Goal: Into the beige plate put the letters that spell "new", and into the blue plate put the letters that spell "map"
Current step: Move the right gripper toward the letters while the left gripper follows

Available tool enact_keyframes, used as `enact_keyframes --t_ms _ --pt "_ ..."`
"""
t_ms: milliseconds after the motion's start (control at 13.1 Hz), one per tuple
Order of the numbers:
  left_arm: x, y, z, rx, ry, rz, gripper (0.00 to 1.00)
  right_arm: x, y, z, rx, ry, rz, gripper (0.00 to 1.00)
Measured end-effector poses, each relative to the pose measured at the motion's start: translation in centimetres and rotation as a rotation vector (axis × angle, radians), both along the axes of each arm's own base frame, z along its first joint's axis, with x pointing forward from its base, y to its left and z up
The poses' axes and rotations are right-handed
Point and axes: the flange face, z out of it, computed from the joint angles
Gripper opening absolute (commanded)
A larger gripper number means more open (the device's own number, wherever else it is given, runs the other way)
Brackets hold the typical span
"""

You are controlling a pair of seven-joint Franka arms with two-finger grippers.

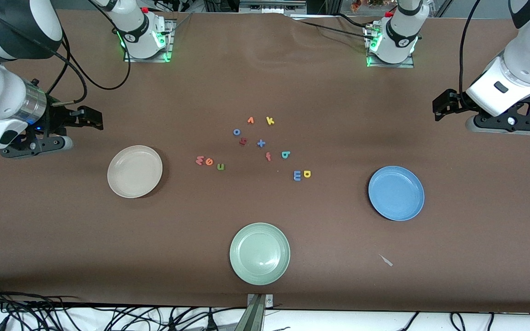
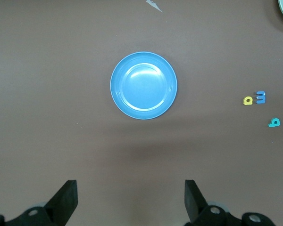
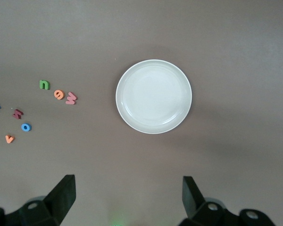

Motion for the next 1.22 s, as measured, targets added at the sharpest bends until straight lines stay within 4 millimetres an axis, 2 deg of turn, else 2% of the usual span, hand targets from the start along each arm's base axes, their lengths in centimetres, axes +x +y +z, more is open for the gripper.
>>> enact_keyframes --t_ms 153,230,306,459,612,918,1071,1224 --pt "0.0 0.2 0.0 0.0 -0.001 0.003 1.0 0.2 1.6 -0.7 0.01 -0.005 0.023 1.0" --pt "0.0 0.2 0.1 0.0 -0.001 0.003 1.0 0.6 3.2 -1.6 0.016 -0.013 0.039 1.0" --pt "0.1 0.3 0.2 0.0 -0.003 0.006 1.0 1.0 5.0 -3.3 0.018 -0.026 0.046 1.0" --pt "0.2 0.8 0.8 -0.003 -0.017 0.016 1.0 1.3 8.3 -7.9 0.027 -0.055 0.04 1.0" --pt "0.3 1.1 1.3 -0.005 -0.027 0.02 1.0 1.2 10.6 -12.3 0.037 -0.081 0.009 1.0" --pt "0.4 0.5 0.9 -0.009 -0.019 0.011 1.0 0.4 15.4 -18.9 0.032 -0.127 -0.064 1.0" --pt "0.9 -1.7 -1.0 -0.035 0.019 -0.022 1.0 -1.1 16.5 -23.5 0.024 -0.161 -0.116 1.0" --pt "2.0 -6.0 -5.1 -0.048 0.071 -0.092 1.0 -2.4 17.2 -27.4 0.006 -0.165 -0.157 1.0"
